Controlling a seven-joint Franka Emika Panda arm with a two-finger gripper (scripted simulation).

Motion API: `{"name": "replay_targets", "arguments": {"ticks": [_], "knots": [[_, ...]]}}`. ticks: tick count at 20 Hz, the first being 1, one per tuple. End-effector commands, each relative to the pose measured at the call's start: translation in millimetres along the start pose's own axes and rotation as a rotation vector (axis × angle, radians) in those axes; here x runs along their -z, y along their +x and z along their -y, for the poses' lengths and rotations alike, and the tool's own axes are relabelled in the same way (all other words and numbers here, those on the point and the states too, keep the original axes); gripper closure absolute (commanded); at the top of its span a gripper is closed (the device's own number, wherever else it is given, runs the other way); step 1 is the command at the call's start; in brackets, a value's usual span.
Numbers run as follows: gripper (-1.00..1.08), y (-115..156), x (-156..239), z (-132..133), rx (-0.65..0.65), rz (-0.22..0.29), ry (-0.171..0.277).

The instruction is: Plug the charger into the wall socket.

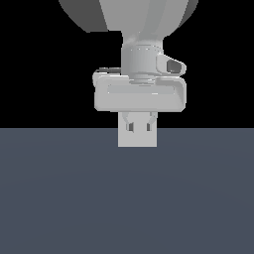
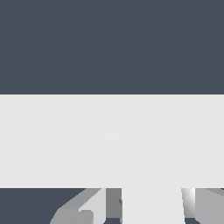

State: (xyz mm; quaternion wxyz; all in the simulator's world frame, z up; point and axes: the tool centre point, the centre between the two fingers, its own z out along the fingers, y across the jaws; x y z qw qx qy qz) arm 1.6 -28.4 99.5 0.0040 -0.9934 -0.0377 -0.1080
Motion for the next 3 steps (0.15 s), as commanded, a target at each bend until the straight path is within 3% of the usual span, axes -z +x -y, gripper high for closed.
{"name": "replay_targets", "arguments": {"ticks": [1, 3], "knots": [[1.08, 1.4, 0.0, -0.2, 0.0, -0.001, 0.0], [1.08, 0.8, 0.2, -0.3, 0.0, -0.001, 0.0]]}}
